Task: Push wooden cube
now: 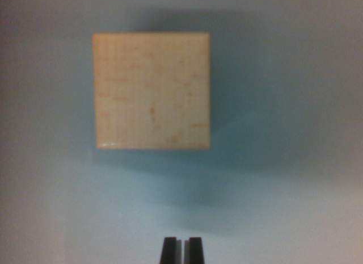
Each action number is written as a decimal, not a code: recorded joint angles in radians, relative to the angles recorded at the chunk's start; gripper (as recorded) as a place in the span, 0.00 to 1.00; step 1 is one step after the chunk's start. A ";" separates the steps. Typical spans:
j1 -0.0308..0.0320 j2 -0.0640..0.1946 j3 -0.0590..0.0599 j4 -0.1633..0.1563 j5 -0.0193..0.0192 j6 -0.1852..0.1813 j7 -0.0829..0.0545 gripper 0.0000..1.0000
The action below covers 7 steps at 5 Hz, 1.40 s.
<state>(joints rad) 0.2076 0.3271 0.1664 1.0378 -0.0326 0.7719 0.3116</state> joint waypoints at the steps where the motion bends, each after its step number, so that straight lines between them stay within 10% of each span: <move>1: 0.0059 0.009 0.005 -0.013 -0.0020 -0.022 0.009 0.00; 7: 0.0141 0.022 0.013 -0.032 -0.0048 -0.051 0.021 0.00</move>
<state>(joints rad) 0.2217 0.3488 0.1790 1.0060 -0.0374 0.7209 0.3330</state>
